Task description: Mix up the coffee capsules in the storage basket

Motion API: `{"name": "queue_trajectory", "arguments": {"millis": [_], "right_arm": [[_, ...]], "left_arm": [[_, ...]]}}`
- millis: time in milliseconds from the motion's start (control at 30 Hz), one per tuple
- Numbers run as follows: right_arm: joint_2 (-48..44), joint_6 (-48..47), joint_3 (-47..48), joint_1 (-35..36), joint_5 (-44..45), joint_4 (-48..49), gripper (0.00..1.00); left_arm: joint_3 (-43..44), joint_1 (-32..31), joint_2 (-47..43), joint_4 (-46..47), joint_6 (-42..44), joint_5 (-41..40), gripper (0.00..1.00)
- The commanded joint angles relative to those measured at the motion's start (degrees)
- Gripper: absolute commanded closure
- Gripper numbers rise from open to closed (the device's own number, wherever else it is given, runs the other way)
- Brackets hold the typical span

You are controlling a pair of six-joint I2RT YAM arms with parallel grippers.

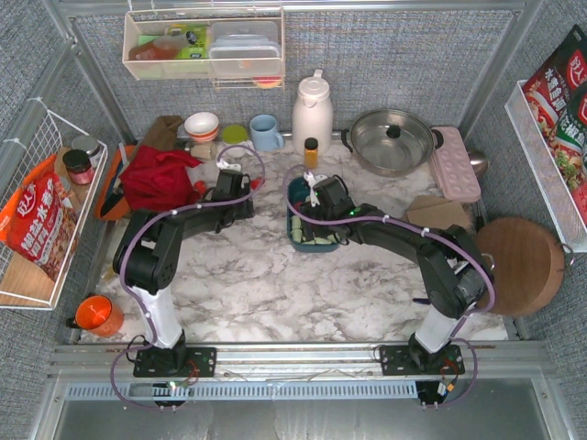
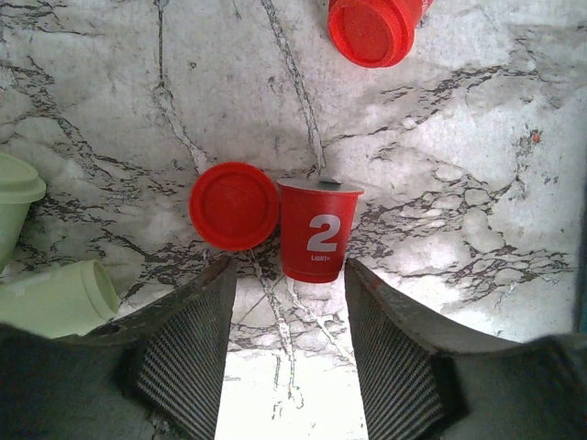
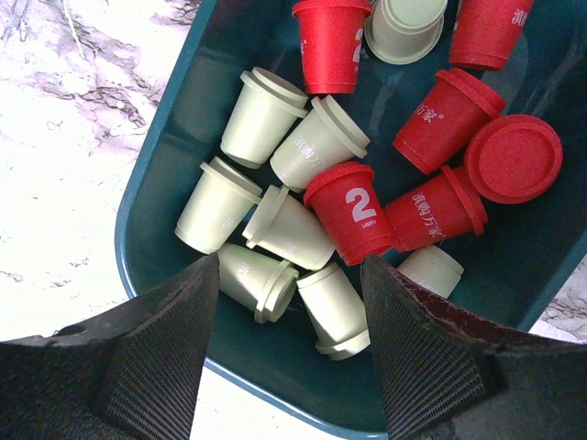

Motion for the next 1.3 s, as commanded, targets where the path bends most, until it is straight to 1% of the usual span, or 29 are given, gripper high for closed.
{"name": "queue_trajectory", "arguments": {"millis": [0,67,167,233,333,467,633,667,767,800,867,933,1033,1100,1167,1233,1267], "right_arm": [[0.3,-0.3,0.8,0.1,-0.2,-0.4,0.33],[0.5,-0.3,0.9,0.1,-0.3,-0.5,0.33],[0.8,-0.3,1.0,0.1,-0.5,-0.7,0.33],[0.9,-0.3,1.2,0.1,-0.7,-0.8,0.33],[1.3,-0.3,1.4,0.1,-1.1,-0.9,0.33],[1.5,-0.5,1.6,0.1,-1.1,-1.2,0.33],[1.6,-0.6,1.7,0.1,-1.2,-1.3,0.33],[1.7,-0.7,1.7,0.1,-1.2,-1.4,0.33],[1.7,-0.8,1.8,0.1,-1.2,-1.6,0.33],[1.6,-0.8,1.8,0.1,-1.2,-1.6,0.33],[1.7,-0.9,1.8,0.1,-1.1,-1.6,0.33],[1.6,-0.8,1.8,0.1,-0.9,-1.6,0.32],[0.9,-0.4,1.3,0.1,-0.2,-0.9,0.33],[-0.5,-0.1,-0.2,0.0,0.1,1.1,0.33],[-2.8,0.3,-2.4,-0.1,0.0,3.9,0.33],[-6.0,0.5,-4.7,-0.2,-0.5,7.9,0.33],[-7.7,0.7,-7.8,-0.3,-0.8,10.3,0.33]], "left_arm": [[0.0,0.0,-0.5,-0.5,-0.4,0.1,0.41],[0.0,-0.1,-0.6,-0.4,-0.4,0.0,0.41],[-0.7,-0.4,-1.6,1.4,0.5,0.1,0.36],[-1.0,-0.3,-1.7,2.7,1.2,0.5,0.35],[-0.2,-0.3,-0.8,3.6,2.3,1.5,0.36],[1.2,-0.3,1.0,4.6,2.6,3.1,0.40],[3.3,-0.5,3.7,4.7,2.4,3.7,0.52],[3.7,-0.6,4.0,4.5,2.3,3.5,0.56],[4.1,-0.7,4.3,3.6,2.2,2.7,0.72],[3.9,-0.8,4.0,3.7,2.3,2.6,0.76],[3.0,-1.2,2.5,4.5,2.6,2.6,0.80],[1.3,-2.0,-0.1,6.6,3.5,3.1,0.81],[-2.8,-4.3,-5.1,12.7,6.3,6.0,0.81],[-7.3,-7.0,-9.0,19.7,9.4,7.7,0.81],[-13.1,-9.6,-12.7,29.0,12.6,10.6,0.80],[-18.9,-11.6,-15.3,38.9,16.0,15.5,0.81],[-21.3,-12.3,-16.2,43.3,16.9,17.4,0.81]]}}
